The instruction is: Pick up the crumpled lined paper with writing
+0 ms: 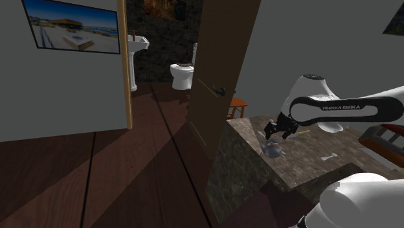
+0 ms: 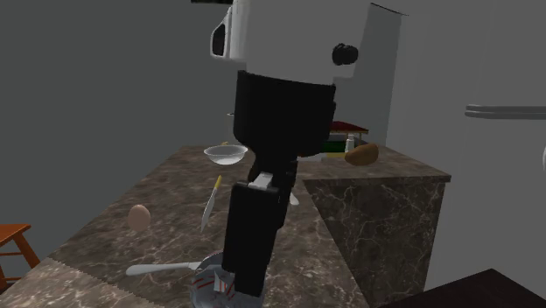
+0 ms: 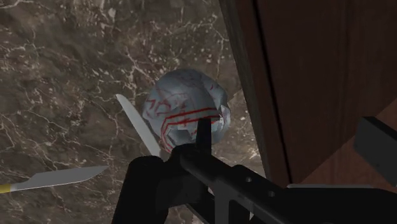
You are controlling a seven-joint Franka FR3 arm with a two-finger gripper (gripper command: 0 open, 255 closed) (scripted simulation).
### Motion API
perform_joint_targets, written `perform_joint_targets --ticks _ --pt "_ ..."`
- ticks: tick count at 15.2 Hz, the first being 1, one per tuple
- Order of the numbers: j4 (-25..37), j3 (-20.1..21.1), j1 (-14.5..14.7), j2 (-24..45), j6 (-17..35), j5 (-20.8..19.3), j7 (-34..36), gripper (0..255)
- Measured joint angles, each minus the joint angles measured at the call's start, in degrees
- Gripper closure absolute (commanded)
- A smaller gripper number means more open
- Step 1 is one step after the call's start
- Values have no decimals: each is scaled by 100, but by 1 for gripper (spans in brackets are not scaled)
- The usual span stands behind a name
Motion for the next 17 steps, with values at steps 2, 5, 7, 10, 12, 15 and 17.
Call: perform_joint_targets --ticks 2,5,7,10,12,15,17 --pt "-152 -109 -236 302 619 -220 106 0" --pt "-270 -260 -617 768 1470 -556 268 0" --pt "-254 -325 -865 1220 2076 -782 433 0" --pt "-305 -309 -1009 1575 2566 -953 614 0" --pt "-352 -313 -1091 1791 2842 -1060 677 0" --pt "-391 -282 -1184 2067 3163 -1196 793 0" --pt "-405 -267 -1203 2110 3224 -1227 826 255"
